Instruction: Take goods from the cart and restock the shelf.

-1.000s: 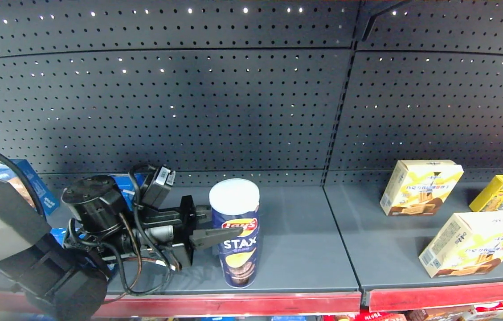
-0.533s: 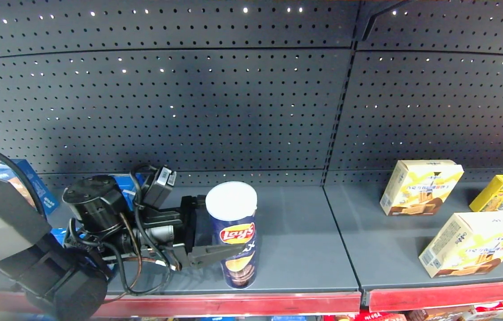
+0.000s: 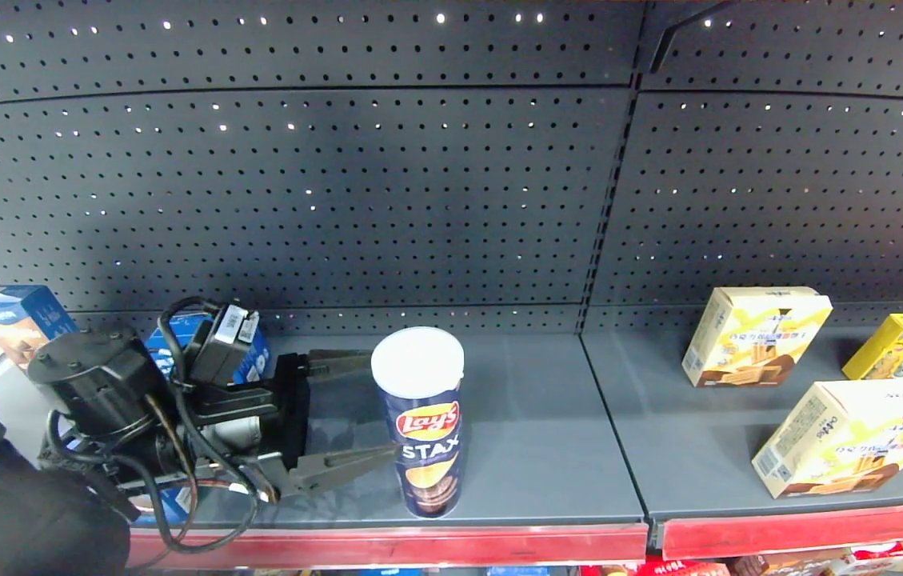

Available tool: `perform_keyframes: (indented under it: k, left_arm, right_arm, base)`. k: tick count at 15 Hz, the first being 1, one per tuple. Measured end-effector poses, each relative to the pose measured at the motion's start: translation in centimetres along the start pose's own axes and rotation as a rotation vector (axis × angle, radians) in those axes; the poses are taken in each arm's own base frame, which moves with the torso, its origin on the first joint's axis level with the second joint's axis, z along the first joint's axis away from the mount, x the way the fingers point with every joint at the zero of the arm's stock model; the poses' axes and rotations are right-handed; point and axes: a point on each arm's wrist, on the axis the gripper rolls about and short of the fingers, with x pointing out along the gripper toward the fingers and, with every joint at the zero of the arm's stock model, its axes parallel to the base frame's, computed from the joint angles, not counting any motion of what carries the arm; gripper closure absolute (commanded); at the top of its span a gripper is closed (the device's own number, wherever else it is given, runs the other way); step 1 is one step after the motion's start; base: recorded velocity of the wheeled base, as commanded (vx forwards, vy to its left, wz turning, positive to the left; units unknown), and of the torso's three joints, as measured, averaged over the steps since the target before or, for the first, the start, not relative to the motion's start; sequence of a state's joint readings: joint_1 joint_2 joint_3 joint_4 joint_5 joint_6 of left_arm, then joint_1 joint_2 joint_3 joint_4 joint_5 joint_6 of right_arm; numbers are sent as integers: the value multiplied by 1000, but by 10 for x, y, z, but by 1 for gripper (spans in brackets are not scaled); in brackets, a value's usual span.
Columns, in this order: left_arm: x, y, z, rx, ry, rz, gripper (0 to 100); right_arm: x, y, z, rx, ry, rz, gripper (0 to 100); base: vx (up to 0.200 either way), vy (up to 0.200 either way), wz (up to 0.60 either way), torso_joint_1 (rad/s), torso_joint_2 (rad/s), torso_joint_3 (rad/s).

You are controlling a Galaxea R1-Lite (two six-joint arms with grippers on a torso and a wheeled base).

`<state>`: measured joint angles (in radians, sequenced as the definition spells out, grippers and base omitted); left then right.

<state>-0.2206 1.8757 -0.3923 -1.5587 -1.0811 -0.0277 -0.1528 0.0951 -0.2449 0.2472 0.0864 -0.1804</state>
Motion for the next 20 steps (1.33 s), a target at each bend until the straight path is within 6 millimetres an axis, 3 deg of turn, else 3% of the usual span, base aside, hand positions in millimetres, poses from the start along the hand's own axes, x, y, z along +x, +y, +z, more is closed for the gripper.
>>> perform_keyframes:
  k: [3, 11, 15, 20]
  left_arm:
    - [-20, -8, 3, 1, 6, 55, 0]
    - [-64, -28, 31, 92, -29, 262, 0]
    - [-82, -52, 33, 84, -37, 531, 0]
    - [-100, -83, 31, 44, -34, 988, 0]
  right_arm:
    - [1, 0, -2, 0, 4, 0, 100]
    - [3, 1, -5, 1, 14, 0, 100]
    - [4, 1, -7, 2, 23, 4, 100]
    - [4, 1, -8, 2, 22, 2, 100]
  base:
    - [0, 0, 0, 0, 0, 0]
    - [0, 0, 0, 0, 0, 0]
    - [0, 0, 0, 0, 0, 0]
    - [0, 0, 0, 0, 0, 0]
